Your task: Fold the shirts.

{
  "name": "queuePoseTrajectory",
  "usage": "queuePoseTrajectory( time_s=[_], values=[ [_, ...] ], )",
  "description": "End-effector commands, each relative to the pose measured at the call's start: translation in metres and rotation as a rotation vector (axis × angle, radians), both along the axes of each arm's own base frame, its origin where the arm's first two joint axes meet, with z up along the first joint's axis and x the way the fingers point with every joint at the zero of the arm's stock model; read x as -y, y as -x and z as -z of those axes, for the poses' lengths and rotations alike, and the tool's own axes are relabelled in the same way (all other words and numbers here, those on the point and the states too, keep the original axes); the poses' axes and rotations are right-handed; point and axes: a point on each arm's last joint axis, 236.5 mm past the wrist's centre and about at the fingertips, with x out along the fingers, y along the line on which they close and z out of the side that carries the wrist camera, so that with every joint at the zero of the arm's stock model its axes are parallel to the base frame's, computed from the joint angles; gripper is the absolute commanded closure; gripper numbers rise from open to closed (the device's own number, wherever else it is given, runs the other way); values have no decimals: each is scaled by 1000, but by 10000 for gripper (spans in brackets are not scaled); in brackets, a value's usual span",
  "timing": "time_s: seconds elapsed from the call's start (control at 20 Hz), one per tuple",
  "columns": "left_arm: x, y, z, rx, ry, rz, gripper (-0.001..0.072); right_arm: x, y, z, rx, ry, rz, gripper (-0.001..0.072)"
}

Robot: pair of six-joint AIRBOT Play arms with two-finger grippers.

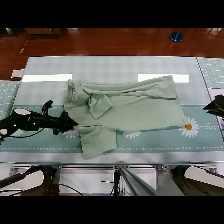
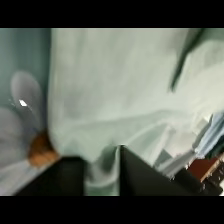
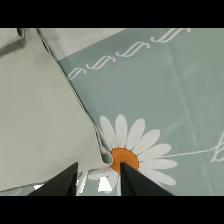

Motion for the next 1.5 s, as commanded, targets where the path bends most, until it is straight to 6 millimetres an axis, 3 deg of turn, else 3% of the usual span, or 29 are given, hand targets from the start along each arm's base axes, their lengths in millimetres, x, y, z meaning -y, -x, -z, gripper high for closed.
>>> queuePoseTrajectory(
  time_s=[0.0, 0.05, 0.15, 0.4, 0.55, 0.7, 0.85, 1.15, 1.45],
  values=[
    [6, -7, 9, -12, -21, -41, 681, -6, 1, -3, -1, -26, -4, 369],
    [7, -6, 9, -3, -18, -23, 682, -7, 1, -4, 0, -30, -5, 360],
    [9, -3, 7, -3, -10, -1, 682, -8, 7, -3, -20, -31, -15, 272],
    [13, 3, 4, 34, 6, 68, 682, -12, 21, 12, 21, -142, 30, 272],
    [14, 4, 3, 48, 11, 91, 682, 2, 26, 18, 79, -200, 152, 272],
    [14, 4, 3, 61, 10, 104, 682, 5, 44, 36, 13, -206, 166, 272],
    [14, 4, 3, 65, 9, 109, 682, -10, 49, 58, -35, -255, 164, 184],
    [15, 5, 3, 72, 11, 120, 681, -42, 37, 88, -75, -254, 101, 178],
    [17, 8, 0, 66, 26, 132, 682, -72, 10, 99, -84, -260, 96, 182]
  ],
)
